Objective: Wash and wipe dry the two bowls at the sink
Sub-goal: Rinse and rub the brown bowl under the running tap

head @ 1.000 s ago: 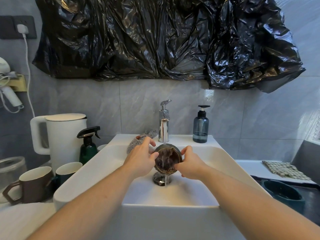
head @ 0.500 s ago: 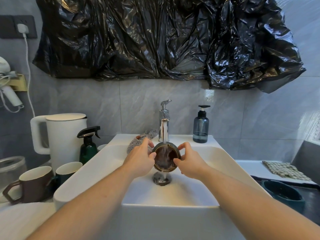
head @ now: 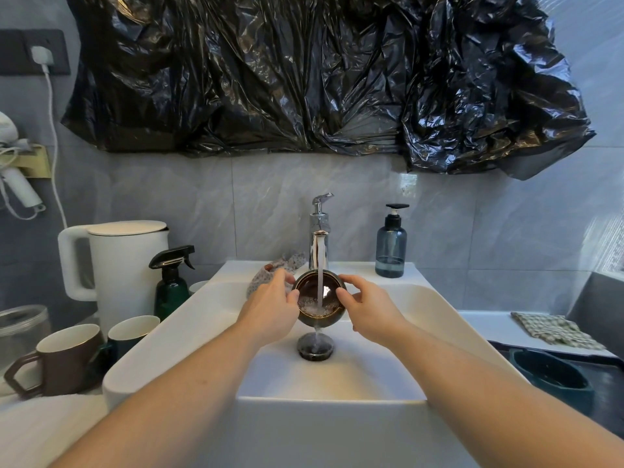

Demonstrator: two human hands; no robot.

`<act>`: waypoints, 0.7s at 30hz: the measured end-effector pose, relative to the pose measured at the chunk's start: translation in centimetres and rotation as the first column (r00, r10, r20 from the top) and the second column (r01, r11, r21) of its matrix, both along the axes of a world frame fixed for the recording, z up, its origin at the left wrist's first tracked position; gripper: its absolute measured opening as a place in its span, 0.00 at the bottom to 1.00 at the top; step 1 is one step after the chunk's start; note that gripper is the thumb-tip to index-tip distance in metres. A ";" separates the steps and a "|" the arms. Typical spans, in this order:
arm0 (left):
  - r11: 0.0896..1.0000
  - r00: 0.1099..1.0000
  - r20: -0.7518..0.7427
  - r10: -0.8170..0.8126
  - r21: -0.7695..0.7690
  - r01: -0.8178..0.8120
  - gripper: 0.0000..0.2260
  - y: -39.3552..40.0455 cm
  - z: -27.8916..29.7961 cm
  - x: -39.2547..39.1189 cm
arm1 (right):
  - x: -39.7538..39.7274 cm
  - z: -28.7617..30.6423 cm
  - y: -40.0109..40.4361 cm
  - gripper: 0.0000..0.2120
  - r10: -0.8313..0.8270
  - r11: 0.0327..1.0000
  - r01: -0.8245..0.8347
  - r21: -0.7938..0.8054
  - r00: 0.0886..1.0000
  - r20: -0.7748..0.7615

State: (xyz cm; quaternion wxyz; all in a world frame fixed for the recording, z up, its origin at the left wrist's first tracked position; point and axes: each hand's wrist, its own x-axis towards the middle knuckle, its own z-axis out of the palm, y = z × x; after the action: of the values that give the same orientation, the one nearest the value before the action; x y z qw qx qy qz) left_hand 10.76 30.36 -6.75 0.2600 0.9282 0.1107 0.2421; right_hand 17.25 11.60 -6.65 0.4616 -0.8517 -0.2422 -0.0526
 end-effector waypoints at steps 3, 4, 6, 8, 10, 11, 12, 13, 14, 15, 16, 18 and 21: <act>0.999 0.999 0.022 0.042 0.008 -0.042 0.09 0.0 0.1 0.1 | -0.2 0.1 0.1 0.20 0.004 1.000 -0.004 -0.001 1.000 -0.023; 0.999 0.998 0.026 0.052 0.005 -0.052 0.09 0.0 0.1 0.1 | -0.4 0.2 0.1 0.20 0.008 1.000 -0.008 0.000 0.999 -0.034; 0.998 0.997 0.030 0.067 -0.009 -0.067 0.10 0.1 0.2 0.2 | -0.5 0.3 0.1 0.21 0.009 1.000 -0.009 0.001 0.999 -0.047; 0.996 0.996 0.033 0.082 -0.025 -0.081 0.10 0.0 0.2 0.2 | -0.6 0.4 0.1 0.22 0.005 1.000 -0.005 0.004 0.998 -0.059; 0.995 0.994 0.039 0.099 -0.037 -0.097 0.10 0.0 0.3 0.1 | -0.7 0.4 0.1 0.22 0.008 1.000 -0.007 0.017 0.997 -0.075; 0.993 0.993 0.042 0.108 -0.044 -0.106 0.10 -0.1 0.4 0.1 | -0.8 0.4 0.2 0.22 0.013 1.000 -0.011 0.022 0.996 -0.086; 0.992 0.992 0.045 0.118 -0.049 -0.116 0.10 -0.1 0.4 0.0 | -0.9 0.5 0.2 0.22 0.016 1.000 -0.014 0.024 0.995 -0.098; 0.991 0.991 0.047 0.126 -0.051 -0.123 0.11 -0.2 0.4 0.0 | -1.0 0.6 0.2 0.21 0.020 1.000 -0.018 0.021 0.993 -0.112; 0.990 0.990 0.047 0.132 -0.049 -0.130 0.11 -0.2 0.5 0.0 | -1.0 0.6 0.3 0.21 0.024 1.000 -0.022 0.015 0.991 -0.128; 0.990 0.990 0.047 0.137 -0.045 -0.134 0.11 -0.2 0.5 0.0 | -1.1 0.6 0.3 0.21 0.028 1.000 -0.026 0.011 0.990 -0.140; 0.990 0.989 0.046 0.141 -0.039 -0.139 0.11 -0.2 0.5 0.0 | -1.1 0.7 0.3 0.21 0.029 1.000 -0.028 0.009 0.989 -0.146; 0.989 0.989 0.044 0.145 -0.034 -0.143 0.11 -0.2 0.5 -0.1 | -1.2 0.7 0.3 0.21 0.027 1.000 -0.028 -0.002 0.988 -0.150; 0.990 0.989 0.047 0.141 -0.031 -0.140 0.10 -0.1 0.5 0.0 | -1.1 0.6 0.2 0.21 0.024 0.999 -0.028 -0.021 0.989 -0.148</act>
State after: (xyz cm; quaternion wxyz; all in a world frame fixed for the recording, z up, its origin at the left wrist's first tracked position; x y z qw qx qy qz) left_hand 10.72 30.24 -6.27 0.2575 0.9082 0.1728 0.2809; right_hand 16.11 11.80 -6.02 0.4692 -0.8553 -0.2191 0.0194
